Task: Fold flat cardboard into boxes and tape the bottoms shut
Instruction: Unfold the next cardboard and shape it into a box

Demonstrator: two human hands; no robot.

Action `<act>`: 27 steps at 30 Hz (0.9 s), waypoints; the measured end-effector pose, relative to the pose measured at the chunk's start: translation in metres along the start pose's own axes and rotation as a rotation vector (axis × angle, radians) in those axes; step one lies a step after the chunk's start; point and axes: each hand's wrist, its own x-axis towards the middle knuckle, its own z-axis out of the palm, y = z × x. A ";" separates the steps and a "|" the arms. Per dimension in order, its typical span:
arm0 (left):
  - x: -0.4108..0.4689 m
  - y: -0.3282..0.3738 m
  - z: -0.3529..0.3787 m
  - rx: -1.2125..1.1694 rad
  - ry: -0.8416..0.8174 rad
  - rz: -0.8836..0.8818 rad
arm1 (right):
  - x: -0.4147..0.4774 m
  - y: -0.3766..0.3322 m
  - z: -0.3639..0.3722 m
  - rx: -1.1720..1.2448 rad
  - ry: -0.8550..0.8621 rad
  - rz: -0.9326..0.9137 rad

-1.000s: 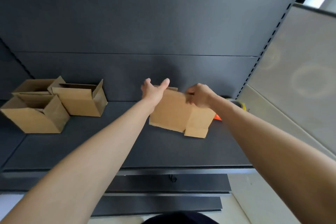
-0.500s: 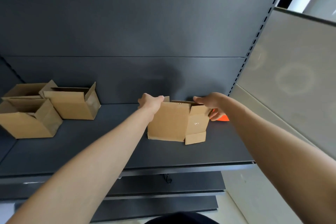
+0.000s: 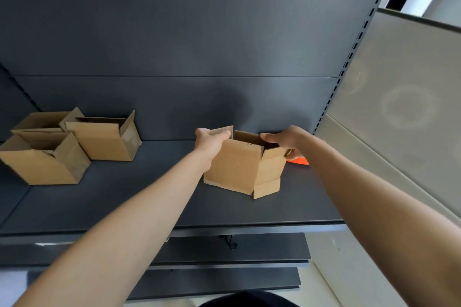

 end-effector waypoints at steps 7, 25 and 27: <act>-0.009 -0.002 0.004 0.009 -0.167 -0.032 | 0.005 -0.002 0.017 0.102 0.079 -0.059; -0.009 -0.007 -0.004 -0.169 -0.153 -0.090 | 0.012 0.008 0.010 0.587 0.042 -0.052; -0.008 -0.007 -0.004 -0.168 -0.172 -0.103 | 0.013 0.010 0.007 0.566 0.022 -0.057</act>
